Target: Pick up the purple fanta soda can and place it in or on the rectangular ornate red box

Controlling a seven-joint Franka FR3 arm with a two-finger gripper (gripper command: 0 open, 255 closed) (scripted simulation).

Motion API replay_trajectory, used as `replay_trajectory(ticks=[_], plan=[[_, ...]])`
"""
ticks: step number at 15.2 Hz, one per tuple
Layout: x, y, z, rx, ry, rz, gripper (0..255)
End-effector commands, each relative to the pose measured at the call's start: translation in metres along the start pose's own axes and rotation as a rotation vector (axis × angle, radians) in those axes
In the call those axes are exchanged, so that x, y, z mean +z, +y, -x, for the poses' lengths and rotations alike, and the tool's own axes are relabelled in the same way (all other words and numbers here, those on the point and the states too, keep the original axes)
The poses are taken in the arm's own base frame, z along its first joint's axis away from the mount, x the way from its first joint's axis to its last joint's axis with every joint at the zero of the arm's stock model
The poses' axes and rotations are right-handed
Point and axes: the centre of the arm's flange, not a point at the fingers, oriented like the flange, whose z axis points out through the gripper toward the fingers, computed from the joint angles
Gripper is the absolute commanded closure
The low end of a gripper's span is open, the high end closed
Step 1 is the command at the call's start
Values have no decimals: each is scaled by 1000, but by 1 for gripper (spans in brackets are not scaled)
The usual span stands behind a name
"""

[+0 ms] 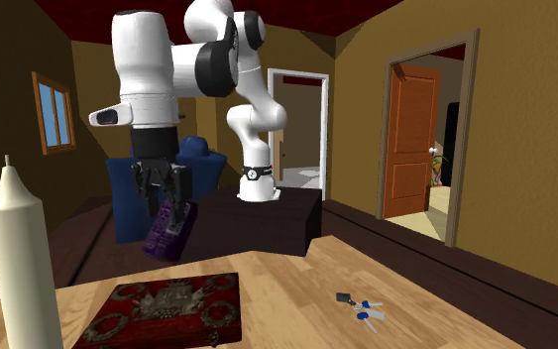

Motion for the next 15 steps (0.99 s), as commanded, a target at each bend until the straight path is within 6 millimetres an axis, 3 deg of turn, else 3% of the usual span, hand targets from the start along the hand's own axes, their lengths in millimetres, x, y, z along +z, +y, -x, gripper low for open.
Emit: replay_trajectory(ticks=[1, 15], plan=[[-1, 17, -10, -1, 0, 0, 255], [73, 17, -14, -1, 0, 0, 255]])
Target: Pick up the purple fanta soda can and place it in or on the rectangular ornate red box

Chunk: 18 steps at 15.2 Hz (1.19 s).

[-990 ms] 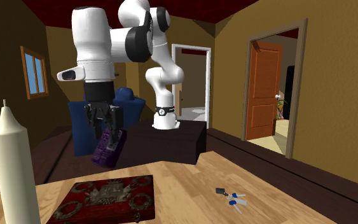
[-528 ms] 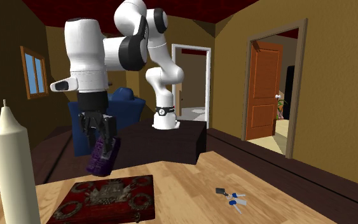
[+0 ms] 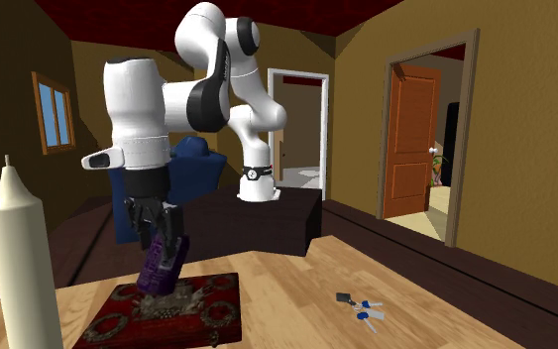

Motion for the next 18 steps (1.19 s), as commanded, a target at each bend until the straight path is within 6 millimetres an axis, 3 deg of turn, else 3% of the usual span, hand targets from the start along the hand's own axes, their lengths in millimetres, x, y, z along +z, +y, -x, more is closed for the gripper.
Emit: replay_trajectory(ticks=[1, 4, 12, 13, 18], plan=[[10, 1, 0, 0, 1, 0, 255], [28, 1, -2, 0, 1, 0, 255], [28, 1, -2, 0, 1, 0, 255], [29, 1, -1, 0, 1, 0, 0], [28, 1, -2, 0, 1, 0, 0]])
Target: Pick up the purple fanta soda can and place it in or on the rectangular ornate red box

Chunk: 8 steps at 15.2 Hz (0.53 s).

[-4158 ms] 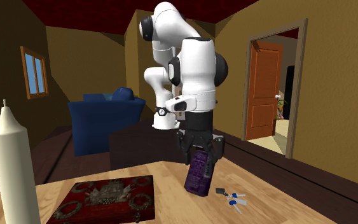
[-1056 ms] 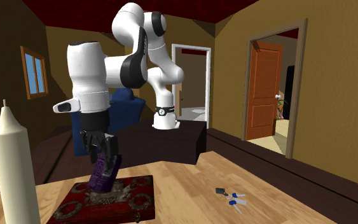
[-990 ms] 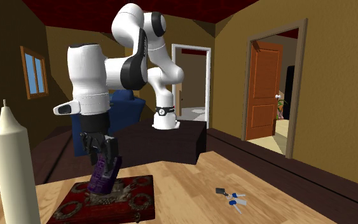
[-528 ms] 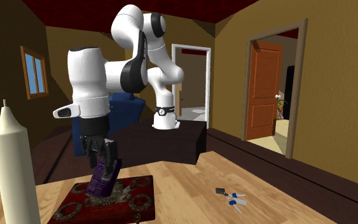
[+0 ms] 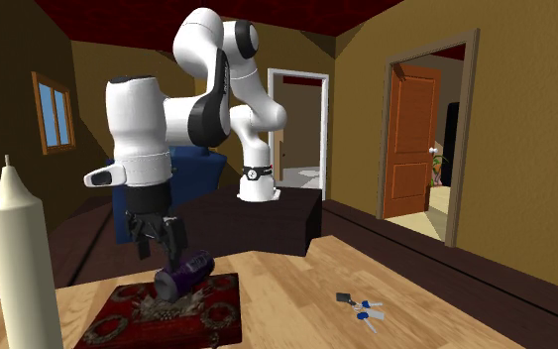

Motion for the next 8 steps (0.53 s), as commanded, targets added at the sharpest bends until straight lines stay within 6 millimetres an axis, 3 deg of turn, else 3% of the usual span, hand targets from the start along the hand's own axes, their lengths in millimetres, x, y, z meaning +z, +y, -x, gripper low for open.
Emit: replay_trajectory(ticks=[1, 4, 8], plan=[[-14, 0, 0, 0, 0, 0, 0], [-50, 0, 0, 0, 0, 0, 0], [-50, 0, 0, 0, 0, 0, 0]])
